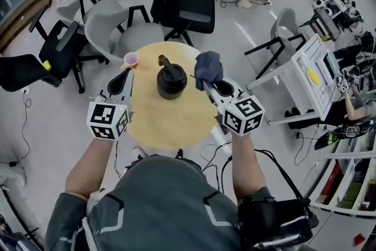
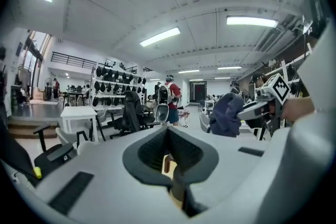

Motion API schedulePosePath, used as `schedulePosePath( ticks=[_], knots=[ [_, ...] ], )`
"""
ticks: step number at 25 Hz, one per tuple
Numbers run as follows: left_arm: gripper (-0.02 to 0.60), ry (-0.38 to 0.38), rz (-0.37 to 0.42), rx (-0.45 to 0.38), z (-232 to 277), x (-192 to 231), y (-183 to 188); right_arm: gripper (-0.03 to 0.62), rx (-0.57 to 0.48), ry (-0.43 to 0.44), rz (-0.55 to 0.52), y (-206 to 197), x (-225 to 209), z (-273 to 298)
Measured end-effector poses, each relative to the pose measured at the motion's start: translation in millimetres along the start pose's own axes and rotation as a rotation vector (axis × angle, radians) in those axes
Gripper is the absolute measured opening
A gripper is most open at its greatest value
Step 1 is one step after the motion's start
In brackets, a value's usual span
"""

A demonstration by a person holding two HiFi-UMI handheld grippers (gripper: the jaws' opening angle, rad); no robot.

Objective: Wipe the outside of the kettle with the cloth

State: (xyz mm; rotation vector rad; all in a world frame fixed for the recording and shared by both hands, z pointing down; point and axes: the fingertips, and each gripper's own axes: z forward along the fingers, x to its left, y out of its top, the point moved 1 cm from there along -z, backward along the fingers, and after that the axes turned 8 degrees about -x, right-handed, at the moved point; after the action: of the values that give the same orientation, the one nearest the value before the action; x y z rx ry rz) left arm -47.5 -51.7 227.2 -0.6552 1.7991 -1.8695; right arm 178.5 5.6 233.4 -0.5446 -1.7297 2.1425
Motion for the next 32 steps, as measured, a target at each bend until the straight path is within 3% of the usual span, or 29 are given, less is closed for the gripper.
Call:
schedulePosePath(
  ticks=[5,13,19,32],
  knots=[
    [0.009,0.026,0.066,-0.023,-12.8,2.1,22.0,0.083,-0.088,-0.091,-0.040,28.9,6.9,-13.7],
    [0.009,0.072,0.038,-0.121,-41.7,-8.7,62.8,0.083,-0.186,-0.185,-0.078,57.7,22.2,-42.1],
    [0.009,0.049,0.048,-0.121,-47.0,-20.6,73.7,0.082,-0.203,-0.187,-0.126,69.2,36.4,-47.3],
    [0.009,0.046,0.025,-0.159,-44.2,-27.3,78.8,0.083,-0.234,-0.200,-0.114,77.9,33.9,-53.5]
  ],
)
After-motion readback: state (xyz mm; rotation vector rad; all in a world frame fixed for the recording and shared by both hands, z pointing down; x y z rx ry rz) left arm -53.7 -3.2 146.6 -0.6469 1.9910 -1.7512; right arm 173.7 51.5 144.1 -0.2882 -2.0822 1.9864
